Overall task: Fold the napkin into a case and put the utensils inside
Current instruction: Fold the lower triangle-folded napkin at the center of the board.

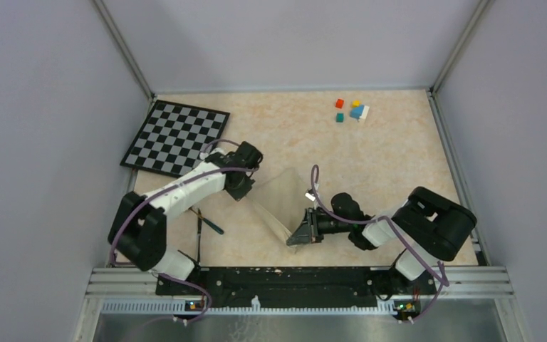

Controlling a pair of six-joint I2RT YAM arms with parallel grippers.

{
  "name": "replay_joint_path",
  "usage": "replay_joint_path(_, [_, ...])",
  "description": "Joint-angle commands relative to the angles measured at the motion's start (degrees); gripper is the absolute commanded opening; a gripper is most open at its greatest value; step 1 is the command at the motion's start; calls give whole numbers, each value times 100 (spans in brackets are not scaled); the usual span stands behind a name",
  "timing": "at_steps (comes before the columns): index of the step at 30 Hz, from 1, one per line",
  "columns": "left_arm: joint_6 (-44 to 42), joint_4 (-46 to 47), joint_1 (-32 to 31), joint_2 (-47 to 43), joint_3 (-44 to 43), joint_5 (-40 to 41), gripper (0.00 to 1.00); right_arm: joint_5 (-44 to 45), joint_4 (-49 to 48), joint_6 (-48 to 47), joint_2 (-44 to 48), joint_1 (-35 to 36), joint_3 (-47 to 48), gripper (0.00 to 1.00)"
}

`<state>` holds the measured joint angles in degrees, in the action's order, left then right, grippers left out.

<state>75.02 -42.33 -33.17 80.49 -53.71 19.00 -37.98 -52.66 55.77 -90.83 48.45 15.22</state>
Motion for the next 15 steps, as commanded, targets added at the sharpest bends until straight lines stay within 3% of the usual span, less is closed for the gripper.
replay_joint_path(1, [1368, -2113, -105, 1355, -1598, 1178, 0, -367, 953, -272, 365, -285, -115, 0])
replay_joint_path(7, [1720, -2973, -402, 2877, -3162, 1186, 0, -99, 2622, -1059, 745, -673, 159, 0])
replay_joint_path(12, [2098, -3843, -709, 3640, -4395, 1510, 0, 63, 3196, -1481, 812, -846, 139, 0])
replay_joint_path(15, [1979, -3772, -805, 3654, -4506, 1585, 0, 202, 3440, -1759, 935, -846, 158, 0])
